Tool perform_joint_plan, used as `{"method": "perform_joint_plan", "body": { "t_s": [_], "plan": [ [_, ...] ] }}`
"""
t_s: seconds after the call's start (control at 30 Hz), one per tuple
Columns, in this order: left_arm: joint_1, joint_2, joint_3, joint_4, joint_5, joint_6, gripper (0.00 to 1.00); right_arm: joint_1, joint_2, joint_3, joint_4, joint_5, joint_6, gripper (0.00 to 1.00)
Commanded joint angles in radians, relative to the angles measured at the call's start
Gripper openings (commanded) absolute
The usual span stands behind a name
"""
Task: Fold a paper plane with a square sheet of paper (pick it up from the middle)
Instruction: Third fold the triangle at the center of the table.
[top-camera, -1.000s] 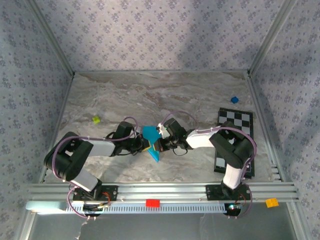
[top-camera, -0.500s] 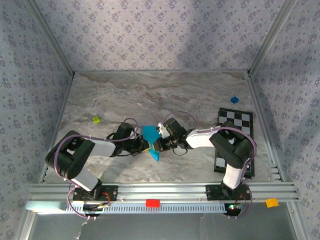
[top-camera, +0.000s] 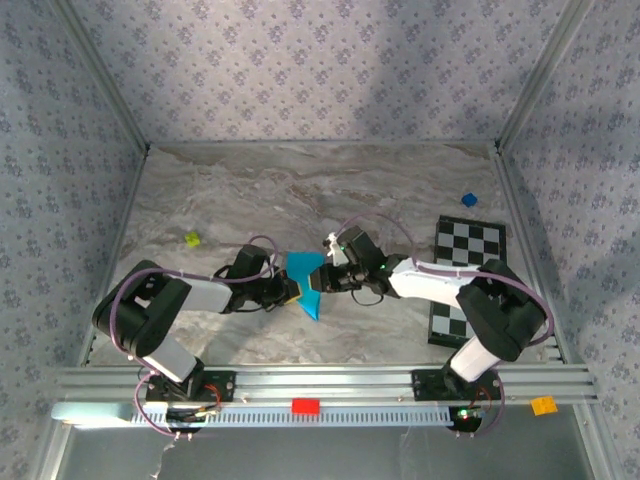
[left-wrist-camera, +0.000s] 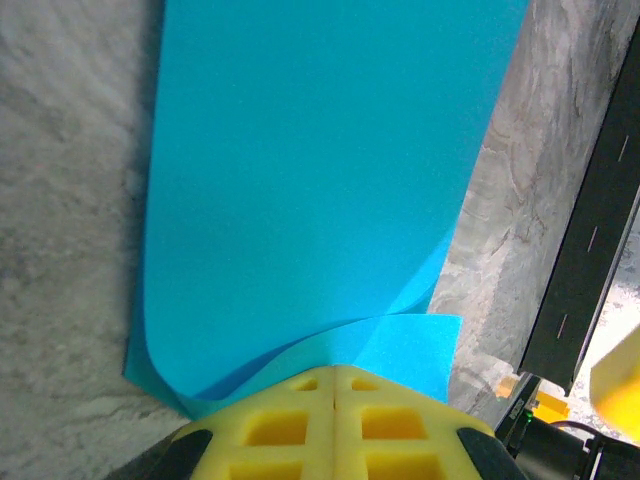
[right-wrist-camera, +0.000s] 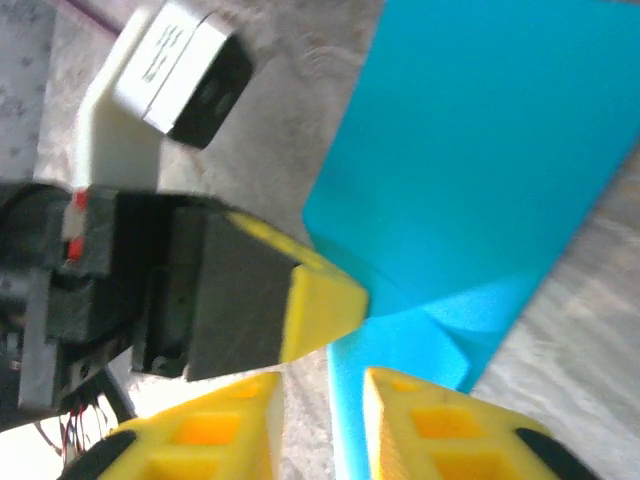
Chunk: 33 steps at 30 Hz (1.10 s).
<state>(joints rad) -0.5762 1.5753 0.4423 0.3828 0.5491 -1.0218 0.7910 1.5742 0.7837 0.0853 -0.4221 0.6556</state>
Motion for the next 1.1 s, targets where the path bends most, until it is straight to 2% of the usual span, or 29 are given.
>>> {"method": "perform_joint_plan", "body": {
  "t_s": [0.0,0.07,0.2,0.63,1.07],
  "plan": [
    [-0.004,0.038,-0.013,-0.073,-0.061,0.016,0.00,0.058,0.031,0.009,-0.027,-0.043,0.036,0.16],
    [-0.004,0.037,-0.013,-0.074,-0.059,0.017,0.00,0.079,0.063,0.037,-0.070,-0.028,0.045,0.09],
    [-0.004,0.035,-0.014,-0.077,-0.061,0.019,0.00,0.109,0.102,0.058,-0.076,-0.008,0.065,0.05],
    [-0.005,0.042,-0.007,-0.078,-0.055,0.023,0.00,0.125,0.177,0.116,-0.176,0.036,0.067,0.04],
    [-0.004,0.051,0.016,-0.129,-0.068,0.057,0.00,0.125,0.156,0.037,-0.150,0.035,0.093,0.05]
  ]
}}
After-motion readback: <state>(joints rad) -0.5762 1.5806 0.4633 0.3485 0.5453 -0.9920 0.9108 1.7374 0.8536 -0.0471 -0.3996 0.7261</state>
